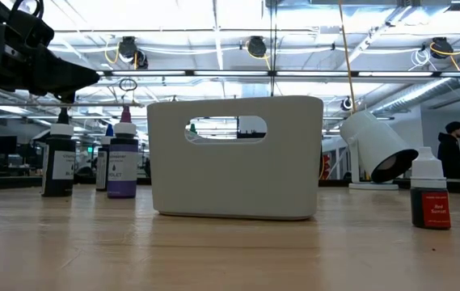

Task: Pick & Place food coloring
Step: Put the small yellow food coloring bottle into the white bin

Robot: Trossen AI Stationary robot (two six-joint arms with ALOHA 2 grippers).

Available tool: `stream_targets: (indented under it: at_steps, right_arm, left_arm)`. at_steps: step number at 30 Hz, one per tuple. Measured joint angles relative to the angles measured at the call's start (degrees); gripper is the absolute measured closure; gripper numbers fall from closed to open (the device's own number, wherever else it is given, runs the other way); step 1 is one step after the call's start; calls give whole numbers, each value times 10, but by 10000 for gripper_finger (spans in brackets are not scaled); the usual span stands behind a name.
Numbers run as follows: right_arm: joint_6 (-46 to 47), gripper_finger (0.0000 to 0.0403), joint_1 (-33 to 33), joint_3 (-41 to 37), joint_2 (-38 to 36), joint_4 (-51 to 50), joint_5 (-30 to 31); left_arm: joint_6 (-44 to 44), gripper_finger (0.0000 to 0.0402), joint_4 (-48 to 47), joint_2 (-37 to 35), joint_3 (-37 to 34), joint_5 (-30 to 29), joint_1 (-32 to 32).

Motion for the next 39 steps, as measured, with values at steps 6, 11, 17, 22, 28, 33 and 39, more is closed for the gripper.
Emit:
stream_targets:
  at_steps: [6, 11, 17, 22, 28, 33, 39]
  right_arm:
    - [42, 287, 37, -115, 2, -27, -2]
    - [155, 294, 61, -225, 2, -66, -1]
    - [306, 300, 111, -326, -19, -106, 17]
    - [439, 301, 164, -387, -82, -99, 30]
    - [554, 298, 237, -452, -174, -33, -2]
    - [553, 298, 259, -515, -243, 65, -54]
    - [553, 301, 248, -606, -313, 212, -60]
  left_arm:
    - [0, 344, 0, 0, 0, 0, 0]
    - [0, 344, 0, 0, 0, 0, 0]
    - [0, 344, 0, 0, 0, 0, 0]
    - [0, 344, 0, 0, 0, 0, 0]
    - [0, 344, 0, 0, 0, 0, 0]
    - [0, 344, 0, 0, 0, 0, 0]
    - [0, 344, 0, 0, 0, 0, 0]
